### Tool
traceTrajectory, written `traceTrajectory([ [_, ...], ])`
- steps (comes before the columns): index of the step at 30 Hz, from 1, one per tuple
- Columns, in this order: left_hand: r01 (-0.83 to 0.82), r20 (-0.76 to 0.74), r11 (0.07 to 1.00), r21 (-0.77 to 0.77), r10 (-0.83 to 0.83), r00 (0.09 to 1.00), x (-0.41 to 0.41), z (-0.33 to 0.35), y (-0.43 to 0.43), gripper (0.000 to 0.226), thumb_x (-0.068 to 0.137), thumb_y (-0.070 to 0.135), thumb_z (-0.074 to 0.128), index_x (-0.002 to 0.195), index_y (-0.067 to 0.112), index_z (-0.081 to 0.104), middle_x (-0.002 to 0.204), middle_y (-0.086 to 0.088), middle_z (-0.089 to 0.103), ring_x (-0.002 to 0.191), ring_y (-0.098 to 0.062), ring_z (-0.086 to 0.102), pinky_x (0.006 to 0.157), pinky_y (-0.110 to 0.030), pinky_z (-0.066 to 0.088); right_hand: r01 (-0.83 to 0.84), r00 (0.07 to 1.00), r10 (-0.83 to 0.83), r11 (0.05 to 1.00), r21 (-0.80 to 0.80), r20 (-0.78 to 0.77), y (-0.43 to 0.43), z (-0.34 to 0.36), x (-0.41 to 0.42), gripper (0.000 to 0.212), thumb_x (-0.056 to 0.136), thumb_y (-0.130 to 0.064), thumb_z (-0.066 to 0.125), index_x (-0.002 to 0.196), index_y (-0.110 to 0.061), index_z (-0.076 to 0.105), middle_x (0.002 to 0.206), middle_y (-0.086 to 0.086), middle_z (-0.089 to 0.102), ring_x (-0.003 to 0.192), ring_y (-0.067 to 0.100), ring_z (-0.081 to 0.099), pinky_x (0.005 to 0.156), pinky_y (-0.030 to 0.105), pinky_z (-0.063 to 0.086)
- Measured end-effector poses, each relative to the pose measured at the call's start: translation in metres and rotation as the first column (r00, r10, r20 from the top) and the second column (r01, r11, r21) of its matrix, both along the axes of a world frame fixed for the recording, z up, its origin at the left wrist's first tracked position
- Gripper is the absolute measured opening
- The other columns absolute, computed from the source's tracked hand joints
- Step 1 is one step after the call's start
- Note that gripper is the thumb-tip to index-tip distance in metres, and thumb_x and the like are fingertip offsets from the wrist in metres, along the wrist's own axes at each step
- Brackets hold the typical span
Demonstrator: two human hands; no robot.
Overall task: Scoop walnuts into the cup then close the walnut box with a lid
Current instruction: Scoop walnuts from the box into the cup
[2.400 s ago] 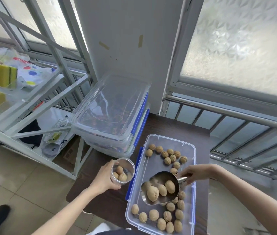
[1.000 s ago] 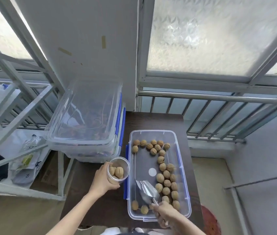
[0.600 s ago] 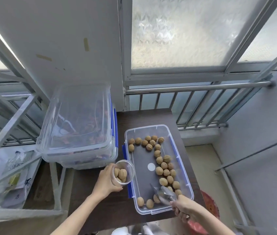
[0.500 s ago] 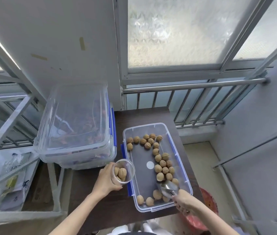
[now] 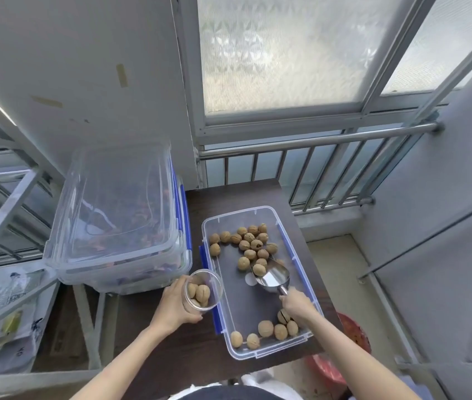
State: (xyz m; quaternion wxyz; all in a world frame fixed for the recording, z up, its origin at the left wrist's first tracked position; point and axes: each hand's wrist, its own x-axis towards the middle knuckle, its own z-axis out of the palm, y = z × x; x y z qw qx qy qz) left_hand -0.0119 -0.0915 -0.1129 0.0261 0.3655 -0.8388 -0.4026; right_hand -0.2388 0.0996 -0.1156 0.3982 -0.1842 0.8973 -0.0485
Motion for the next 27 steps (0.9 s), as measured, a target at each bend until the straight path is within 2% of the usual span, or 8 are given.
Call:
traceTrajectory([
  [2, -0.007, 0.001, 1.0, 0.004, 0.007, 1.0, 0.0, -0.001, 0.0, 0.074, 0.036, 0.026, 0.086, 0.096, 0.04, 0.044, 0.096, 0.011, 0.056, 0.091, -0.014, 0.051, 0.075, -0.023, 0.035, 0.02, 1.0, -0.019, 1.0, -0.025, 0.024, -0.005, -0.011, -0.004, 0.038, 0.098, -0.029, 0.038, 0.125, -0.003, 0.044, 0.133, 0.018, 0.054, 0.121, 0.035, 0.053, 0.095, 0.04, 0.044],
  [5, -0.016, -0.004, 1.0, 0.008, 0.016, 1.0, 0.001, -0.005, -0.001, 0.071, 0.034, 0.03, 0.084, 0.092, 0.044, 0.045, 0.098, 0.009, 0.06, 0.092, -0.013, 0.056, 0.08, -0.027, 0.043, 0.025, 0.998, -0.02, 0.997, -0.072, 0.062, -0.015, -0.027, -0.009, 0.04, 0.099, -0.031, 0.036, 0.128, -0.005, 0.041, 0.134, 0.02, 0.052, 0.123, 0.036, 0.05, 0.099, 0.042, 0.042],
  [8, -0.03, -0.009, 0.999, 0.011, 0.03, 1.0, 0.003, -0.007, 0.001, 0.071, 0.034, 0.031, 0.083, 0.098, 0.035, 0.051, 0.097, 0.01, 0.061, 0.091, -0.009, 0.057, 0.083, -0.034, 0.049, 0.043, 0.994, -0.03, 0.992, -0.121, 0.103, -0.026, -0.041, -0.011, 0.04, 0.098, -0.033, 0.037, 0.127, -0.007, 0.041, 0.131, 0.018, 0.055, 0.122, 0.035, 0.05, 0.101, 0.044, 0.041],
  [13, -0.055, -0.019, 0.998, 0.006, 0.055, 0.998, 0.005, -0.008, 0.003, 0.073, 0.034, 0.032, 0.083, 0.098, 0.042, 0.049, 0.099, 0.015, 0.061, 0.093, -0.002, 0.056, 0.085, -0.033, 0.049, 0.082, 0.987, -0.046, 0.968, -0.236, 0.155, -0.043, -0.048, -0.004, 0.029, 0.098, -0.03, 0.039, 0.115, -0.007, 0.044, 0.121, 0.018, 0.059, 0.11, 0.033, 0.056, 0.087, 0.036, 0.042],
  [16, -0.051, 0.006, 0.999, 0.01, 0.051, 0.999, 0.007, -0.01, 0.005, 0.079, 0.034, 0.035, 0.082, 0.107, 0.037, 0.051, 0.102, 0.017, 0.06, 0.096, -0.002, 0.056, 0.089, -0.035, 0.048, 0.089, 0.985, -0.041, 0.953, -0.291, 0.169, -0.053, -0.051, -0.005, 0.028, 0.098, -0.029, 0.039, 0.115, -0.007, 0.044, 0.114, 0.015, 0.06, 0.097, 0.026, 0.056, 0.083, 0.035, 0.041],
  [18, -0.054, 0.016, 0.998, 0.012, 0.054, 0.998, 0.007, -0.01, 0.005, 0.08, 0.034, 0.035, 0.082, 0.108, 0.036, 0.051, 0.102, 0.016, 0.06, 0.096, -0.003, 0.056, 0.089, -0.037, 0.048, 0.098, 0.981, -0.036, 0.94, -0.326, 0.191, -0.056, -0.054, -0.004, 0.025, 0.098, -0.029, 0.039, 0.113, -0.009, 0.044, 0.112, 0.013, 0.058, 0.096, 0.024, 0.054, 0.081, 0.032, 0.038],
  [24, -0.111, 0.003, 0.993, 0.036, 0.111, 0.994, 0.006, -0.001, 0.008, 0.074, 0.036, 0.031, 0.085, 0.097, 0.043, 0.045, 0.102, 0.014, 0.059, 0.096, -0.004, 0.056, 0.087, -0.031, 0.048, 0.09, 0.973, 0.012, 0.902, -0.423, 0.231, -0.042, -0.056, -0.004, 0.012, 0.099, -0.027, 0.04, 0.101, -0.014, 0.042, 0.099, 0.003, 0.053, 0.093, 0.018, 0.05, 0.078, 0.029, 0.036],
  [27, -0.135, 0.01, 0.99, 0.044, 0.135, 0.991, 0.004, 0.002, 0.009, 0.073, 0.036, 0.032, 0.084, 0.096, 0.045, 0.044, 0.103, 0.012, 0.061, 0.097, -0.006, 0.058, 0.085, -0.027, 0.048, 0.067, 0.973, 0.041, 0.892, -0.447, 0.229, -0.033, -0.053, -0.015, 0.013, 0.098, -0.03, 0.042, 0.09, -0.019, 0.042, 0.08, -0.003, 0.05, 0.078, 0.013, 0.048, 0.067, 0.027, 0.036],
])
